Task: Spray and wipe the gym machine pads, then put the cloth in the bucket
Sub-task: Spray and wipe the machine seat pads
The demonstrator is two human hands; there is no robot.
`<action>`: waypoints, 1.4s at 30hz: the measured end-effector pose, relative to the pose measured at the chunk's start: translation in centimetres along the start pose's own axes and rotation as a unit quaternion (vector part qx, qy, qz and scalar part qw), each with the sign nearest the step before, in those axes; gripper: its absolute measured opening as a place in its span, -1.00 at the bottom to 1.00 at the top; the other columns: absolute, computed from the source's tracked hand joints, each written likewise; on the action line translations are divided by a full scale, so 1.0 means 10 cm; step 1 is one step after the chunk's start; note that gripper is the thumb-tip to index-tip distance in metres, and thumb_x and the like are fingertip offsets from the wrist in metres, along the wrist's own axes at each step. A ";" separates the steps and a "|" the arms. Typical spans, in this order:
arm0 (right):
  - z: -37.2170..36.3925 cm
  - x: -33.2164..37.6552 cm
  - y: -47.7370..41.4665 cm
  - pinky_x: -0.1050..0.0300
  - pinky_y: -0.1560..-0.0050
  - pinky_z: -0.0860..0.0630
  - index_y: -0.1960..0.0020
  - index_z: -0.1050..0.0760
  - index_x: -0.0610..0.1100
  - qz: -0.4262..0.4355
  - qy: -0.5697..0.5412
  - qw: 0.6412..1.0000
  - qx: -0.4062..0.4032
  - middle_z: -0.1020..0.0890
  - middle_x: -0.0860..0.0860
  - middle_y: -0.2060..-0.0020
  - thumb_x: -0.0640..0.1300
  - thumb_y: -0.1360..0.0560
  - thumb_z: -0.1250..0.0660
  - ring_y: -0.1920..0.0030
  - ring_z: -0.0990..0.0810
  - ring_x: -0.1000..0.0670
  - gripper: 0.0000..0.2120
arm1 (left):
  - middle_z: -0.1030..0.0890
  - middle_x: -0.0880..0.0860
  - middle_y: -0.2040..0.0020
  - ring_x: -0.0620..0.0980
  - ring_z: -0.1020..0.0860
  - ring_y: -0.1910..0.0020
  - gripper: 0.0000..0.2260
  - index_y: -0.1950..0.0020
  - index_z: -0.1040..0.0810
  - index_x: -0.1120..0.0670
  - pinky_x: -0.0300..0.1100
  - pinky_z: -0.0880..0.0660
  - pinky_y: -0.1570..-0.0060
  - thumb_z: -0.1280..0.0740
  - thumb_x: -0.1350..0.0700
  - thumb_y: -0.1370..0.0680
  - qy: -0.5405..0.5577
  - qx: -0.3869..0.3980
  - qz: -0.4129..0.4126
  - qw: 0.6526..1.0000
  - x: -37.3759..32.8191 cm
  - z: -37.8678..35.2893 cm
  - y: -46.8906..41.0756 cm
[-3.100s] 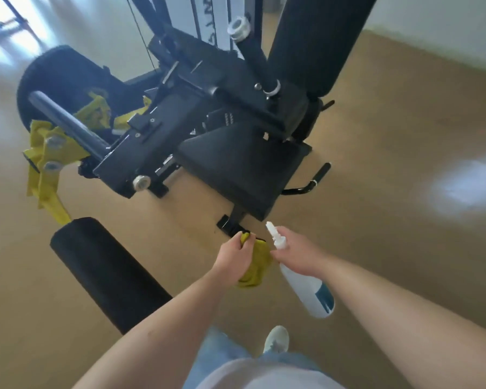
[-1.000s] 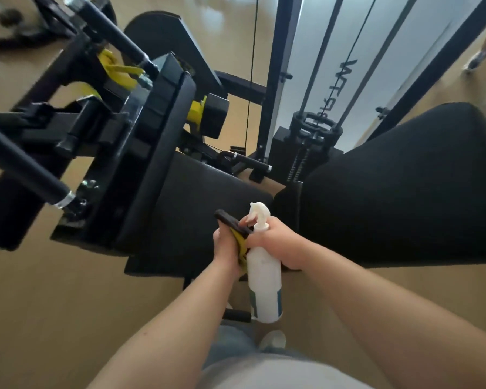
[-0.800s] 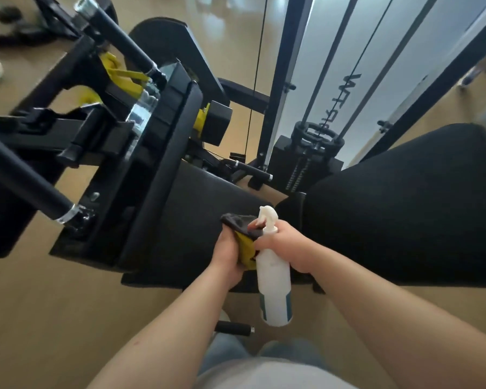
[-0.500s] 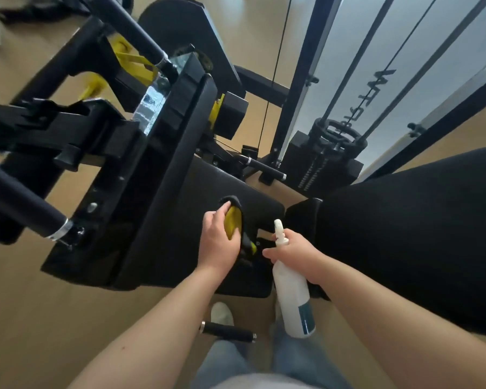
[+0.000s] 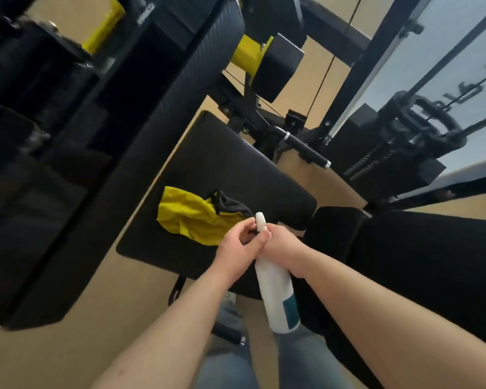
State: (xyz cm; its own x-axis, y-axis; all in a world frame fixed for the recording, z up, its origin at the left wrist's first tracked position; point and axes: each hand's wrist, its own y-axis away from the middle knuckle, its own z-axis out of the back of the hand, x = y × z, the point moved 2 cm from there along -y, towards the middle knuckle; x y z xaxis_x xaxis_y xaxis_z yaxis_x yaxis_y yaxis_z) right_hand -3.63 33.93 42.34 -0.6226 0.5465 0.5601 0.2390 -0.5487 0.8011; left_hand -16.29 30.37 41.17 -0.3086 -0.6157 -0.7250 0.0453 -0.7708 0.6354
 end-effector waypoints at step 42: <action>0.20 -0.95 -1.16 -0.09 0.08 -0.68 -0.13 -0.46 0.15 -0.052 -0.403 0.897 -0.172 -0.63 -0.09 -0.02 -0.04 -0.55 -0.47 0.04 -0.68 -0.11 -0.75 | 0.30 0.27 -0.61 0.46 0.32 -0.56 -0.34 -0.41 -0.24 -0.11 0.49 0.17 -0.43 -0.51 -0.13 -0.43 -0.559 -0.096 -0.169 0.806 0.71 -0.11 -1.20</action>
State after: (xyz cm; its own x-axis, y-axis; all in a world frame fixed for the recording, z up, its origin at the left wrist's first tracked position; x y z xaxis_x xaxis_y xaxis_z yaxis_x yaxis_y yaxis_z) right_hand 0.98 36.42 28.15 0.1459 0.8104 0.5674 -0.1199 -0.5548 0.8233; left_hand -17.97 35.07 28.04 -0.9925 0.0848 -0.0878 -0.1088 -0.9407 0.3214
